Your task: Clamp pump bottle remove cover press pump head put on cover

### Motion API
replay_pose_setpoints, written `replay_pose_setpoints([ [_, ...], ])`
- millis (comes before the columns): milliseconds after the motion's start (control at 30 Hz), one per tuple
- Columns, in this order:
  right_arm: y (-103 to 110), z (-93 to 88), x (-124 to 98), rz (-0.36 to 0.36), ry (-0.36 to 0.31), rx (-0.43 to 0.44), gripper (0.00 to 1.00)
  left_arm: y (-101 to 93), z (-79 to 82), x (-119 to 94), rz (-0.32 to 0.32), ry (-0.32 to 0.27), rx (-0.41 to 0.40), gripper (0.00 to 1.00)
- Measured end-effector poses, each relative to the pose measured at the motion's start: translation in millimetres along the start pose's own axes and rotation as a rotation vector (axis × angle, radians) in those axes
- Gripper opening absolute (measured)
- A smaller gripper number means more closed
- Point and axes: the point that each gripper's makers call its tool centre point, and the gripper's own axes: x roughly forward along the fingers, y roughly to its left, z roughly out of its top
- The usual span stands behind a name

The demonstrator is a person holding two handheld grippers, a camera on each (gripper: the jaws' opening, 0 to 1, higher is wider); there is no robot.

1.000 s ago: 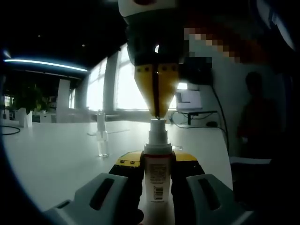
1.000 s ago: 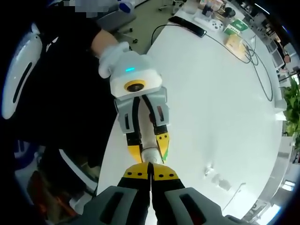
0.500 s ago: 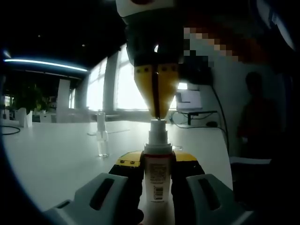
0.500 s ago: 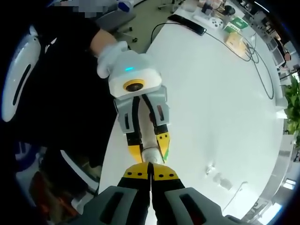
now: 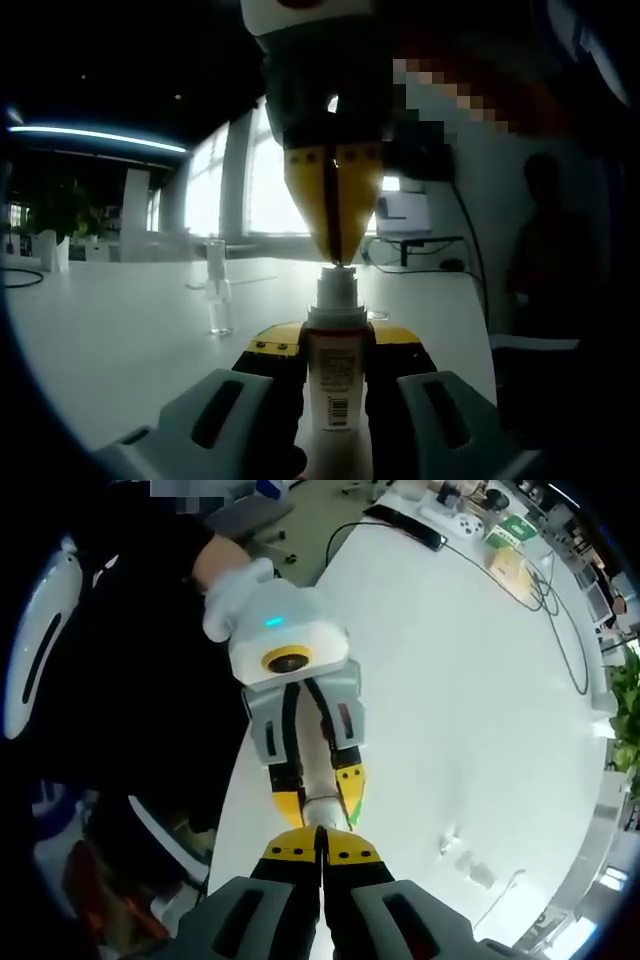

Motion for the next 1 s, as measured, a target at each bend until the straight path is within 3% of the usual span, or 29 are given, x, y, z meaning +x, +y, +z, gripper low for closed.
replay_pose_setpoints([
  [333, -1.9, -2.2, -6.2, 0.012, -0.046, 0.05, 0.0, 0.5, -0.2, 0.2, -0.002, 0.0, 0.001, 0.13],
  [1000, -1.3, -1.9, -5.4, 0.003, -0.027, 0.018, 0.0, -1.1, 0.3, 0.3, -0.002, -0.001, 0.003, 0.13],
])
